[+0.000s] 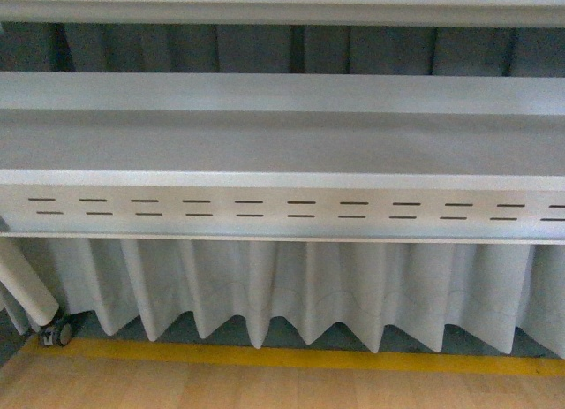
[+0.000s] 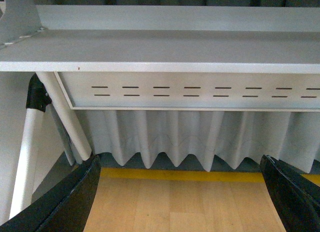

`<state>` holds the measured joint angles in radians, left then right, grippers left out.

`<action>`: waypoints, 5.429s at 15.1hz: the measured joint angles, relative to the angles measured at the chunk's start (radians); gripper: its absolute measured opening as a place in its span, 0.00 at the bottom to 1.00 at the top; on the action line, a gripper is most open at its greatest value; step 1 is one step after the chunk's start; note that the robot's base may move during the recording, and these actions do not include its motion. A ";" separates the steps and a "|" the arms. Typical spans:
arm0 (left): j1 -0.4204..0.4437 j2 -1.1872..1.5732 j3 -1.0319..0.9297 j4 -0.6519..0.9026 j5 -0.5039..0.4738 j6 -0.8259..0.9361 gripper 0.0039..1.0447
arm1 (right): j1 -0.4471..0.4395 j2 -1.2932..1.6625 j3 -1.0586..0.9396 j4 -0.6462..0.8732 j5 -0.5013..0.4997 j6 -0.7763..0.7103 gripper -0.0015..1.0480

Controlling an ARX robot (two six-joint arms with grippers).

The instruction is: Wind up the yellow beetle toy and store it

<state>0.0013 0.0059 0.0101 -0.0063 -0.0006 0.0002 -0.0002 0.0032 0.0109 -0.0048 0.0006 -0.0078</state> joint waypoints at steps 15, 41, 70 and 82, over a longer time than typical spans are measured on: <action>0.000 0.000 0.000 0.002 0.000 0.000 0.94 | 0.000 0.000 0.000 0.001 0.000 0.000 0.94; 0.000 0.000 0.000 0.004 0.000 0.000 0.94 | 0.000 0.000 0.000 0.001 0.000 0.000 0.94; -0.001 0.000 0.000 0.002 -0.001 0.000 0.94 | -0.165 0.141 0.002 0.120 -0.325 0.142 0.94; -0.001 0.000 0.000 0.002 0.000 0.000 0.94 | -0.269 1.911 0.859 0.782 -0.553 -0.277 0.94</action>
<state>0.0006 0.0059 0.0101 -0.0040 -0.0006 0.0002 -0.2695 1.9144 0.8700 0.7773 -0.5522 -0.2852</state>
